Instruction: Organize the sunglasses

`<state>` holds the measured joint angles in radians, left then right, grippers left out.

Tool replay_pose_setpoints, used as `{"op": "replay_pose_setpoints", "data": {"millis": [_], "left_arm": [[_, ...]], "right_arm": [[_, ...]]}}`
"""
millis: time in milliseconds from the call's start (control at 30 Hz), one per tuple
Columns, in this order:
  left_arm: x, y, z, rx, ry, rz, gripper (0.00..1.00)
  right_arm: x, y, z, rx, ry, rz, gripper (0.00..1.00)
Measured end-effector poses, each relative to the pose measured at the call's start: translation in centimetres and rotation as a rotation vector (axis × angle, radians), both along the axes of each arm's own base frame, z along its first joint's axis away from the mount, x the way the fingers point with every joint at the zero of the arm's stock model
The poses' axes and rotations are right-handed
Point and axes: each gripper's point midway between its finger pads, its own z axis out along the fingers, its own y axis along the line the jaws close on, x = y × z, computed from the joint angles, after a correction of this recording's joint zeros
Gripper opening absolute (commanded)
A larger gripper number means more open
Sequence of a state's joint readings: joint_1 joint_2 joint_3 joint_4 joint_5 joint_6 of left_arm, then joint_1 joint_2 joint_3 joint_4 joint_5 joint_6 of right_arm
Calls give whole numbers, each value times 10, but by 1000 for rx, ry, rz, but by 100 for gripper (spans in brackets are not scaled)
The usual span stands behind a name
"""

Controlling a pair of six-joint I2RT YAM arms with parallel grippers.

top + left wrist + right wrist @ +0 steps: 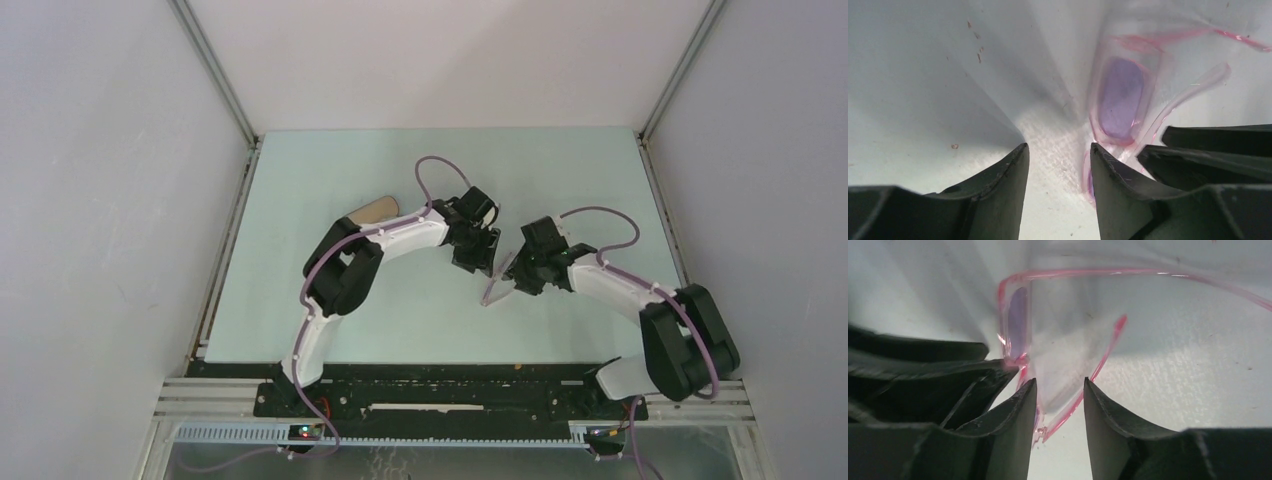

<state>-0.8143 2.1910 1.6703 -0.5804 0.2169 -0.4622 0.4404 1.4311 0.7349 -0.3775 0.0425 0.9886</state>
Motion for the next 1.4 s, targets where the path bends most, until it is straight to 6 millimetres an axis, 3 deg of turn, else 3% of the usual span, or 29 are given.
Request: {"op": "replay_pose_setpoints", "data": {"millis": [233, 367, 500, 633, 800, 1133, 1400], "left_arm": [[-9, 4, 0, 4, 11, -8, 54], [-9, 5, 0, 3, 13, -8, 54], [-12, 7, 0, 7, 16, -8, 54], [-13, 8, 0, 10, 19, -10, 54], [-15, 7, 1, 7, 26, -14, 54], [-18, 6, 0, 0, 43, -22, 53], [-24, 1, 0, -21, 70, -42, 53]], "right_arm": [[-1, -11, 52, -58, -194, 171, 54], [3, -33, 61, -110, -235, 182, 53], [16, -73, 53, -155, -204, 88, 44], [21, -100, 34, -184, -130, 31, 18], [30, -115, 8, -189, -29, 8, 14], [34, -115, -19, -183, 53, 29, 8], [27, -88, -19, -192, 30, 112, 6]]}}
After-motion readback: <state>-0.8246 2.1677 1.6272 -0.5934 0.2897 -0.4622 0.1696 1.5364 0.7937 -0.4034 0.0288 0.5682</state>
